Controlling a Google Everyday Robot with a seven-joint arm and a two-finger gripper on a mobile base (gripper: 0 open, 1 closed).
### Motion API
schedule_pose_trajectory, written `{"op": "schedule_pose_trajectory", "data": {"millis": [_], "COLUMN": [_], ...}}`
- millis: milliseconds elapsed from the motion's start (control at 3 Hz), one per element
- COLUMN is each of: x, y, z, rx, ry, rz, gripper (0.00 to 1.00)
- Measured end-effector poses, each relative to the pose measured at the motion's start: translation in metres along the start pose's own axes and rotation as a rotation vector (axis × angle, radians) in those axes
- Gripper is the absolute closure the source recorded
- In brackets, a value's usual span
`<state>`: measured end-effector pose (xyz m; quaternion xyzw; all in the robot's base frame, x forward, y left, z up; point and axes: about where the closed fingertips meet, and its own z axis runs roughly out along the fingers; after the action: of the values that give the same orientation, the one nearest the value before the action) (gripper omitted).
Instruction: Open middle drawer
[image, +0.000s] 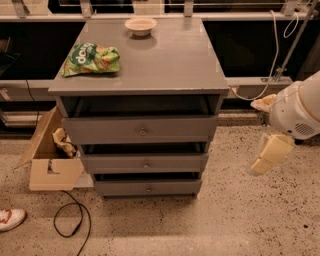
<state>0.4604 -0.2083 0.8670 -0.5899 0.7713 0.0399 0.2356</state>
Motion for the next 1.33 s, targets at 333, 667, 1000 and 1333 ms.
{"op": "schedule_pose_trajectory", "data": {"millis": [333, 667, 1000, 1333], "x": [0.0, 0.026, 0.047, 0.054], "y": [0.0, 0.012, 0.024, 0.026], "z": [0.0, 0.058, 0.123, 0.186], "rx": [0.0, -0.04, -0.076, -0.11], "ry": [0.0, -0.019, -0.051, -0.094], "rz": [0.0, -0.018, -0.047, -0.068], "gripper": [0.0, 0.0, 0.0, 0.0]}}
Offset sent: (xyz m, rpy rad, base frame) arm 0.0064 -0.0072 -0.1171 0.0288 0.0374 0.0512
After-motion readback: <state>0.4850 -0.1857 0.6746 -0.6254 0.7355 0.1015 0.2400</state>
